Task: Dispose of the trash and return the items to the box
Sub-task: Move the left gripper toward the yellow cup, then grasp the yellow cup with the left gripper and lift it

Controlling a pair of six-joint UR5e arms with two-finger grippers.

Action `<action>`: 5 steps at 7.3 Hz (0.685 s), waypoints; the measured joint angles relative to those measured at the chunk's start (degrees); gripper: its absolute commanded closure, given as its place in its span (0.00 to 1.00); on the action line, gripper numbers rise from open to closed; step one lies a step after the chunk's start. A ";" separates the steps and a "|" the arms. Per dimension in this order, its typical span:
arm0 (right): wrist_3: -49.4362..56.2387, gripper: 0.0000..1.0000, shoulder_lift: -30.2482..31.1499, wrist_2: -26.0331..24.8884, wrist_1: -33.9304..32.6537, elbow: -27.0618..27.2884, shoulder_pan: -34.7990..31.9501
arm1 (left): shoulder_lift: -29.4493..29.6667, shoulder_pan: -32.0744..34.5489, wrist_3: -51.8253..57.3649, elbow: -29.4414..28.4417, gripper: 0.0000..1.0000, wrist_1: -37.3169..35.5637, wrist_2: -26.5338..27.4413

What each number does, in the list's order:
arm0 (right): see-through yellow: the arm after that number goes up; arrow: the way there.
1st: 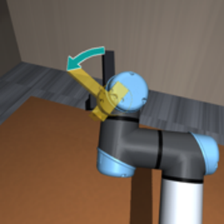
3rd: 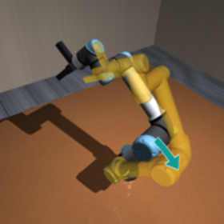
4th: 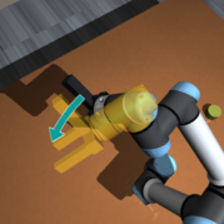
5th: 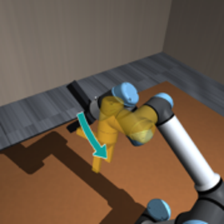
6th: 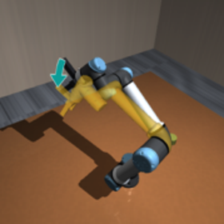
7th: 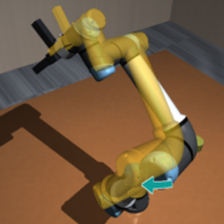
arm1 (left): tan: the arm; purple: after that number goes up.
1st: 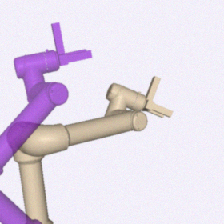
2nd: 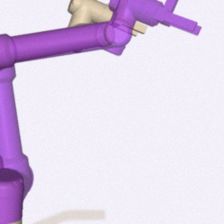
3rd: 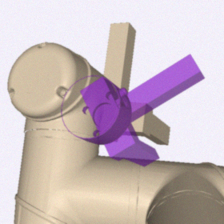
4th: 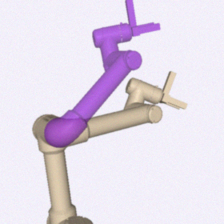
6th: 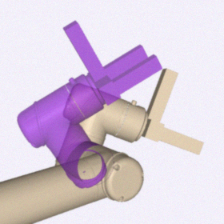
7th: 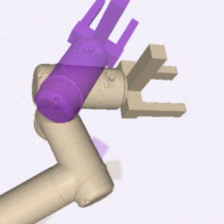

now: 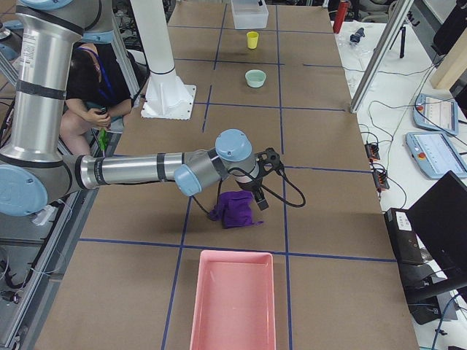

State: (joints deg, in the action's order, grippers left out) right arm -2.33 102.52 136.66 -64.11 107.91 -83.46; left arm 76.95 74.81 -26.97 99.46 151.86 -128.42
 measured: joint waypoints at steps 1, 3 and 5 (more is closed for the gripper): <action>-0.11 0.00 0.02 0.01 0.06 -0.04 0.02 | -1.34 -4.39 -5.08 0.28 0.17 0.20 6.41; -0.14 0.00 0.10 -0.07 0.05 -0.12 0.05 | -2.81 -13.51 -19.40 0.02 0.33 0.34 14.08; -0.13 0.00 0.13 -0.15 0.05 -0.21 0.05 | -3.00 -18.81 -27.93 -0.47 0.35 0.36 15.72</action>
State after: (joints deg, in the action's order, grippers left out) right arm -2.46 102.65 136.51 -64.06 107.70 -83.41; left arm 73.95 56.00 -54.89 99.00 152.22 -112.69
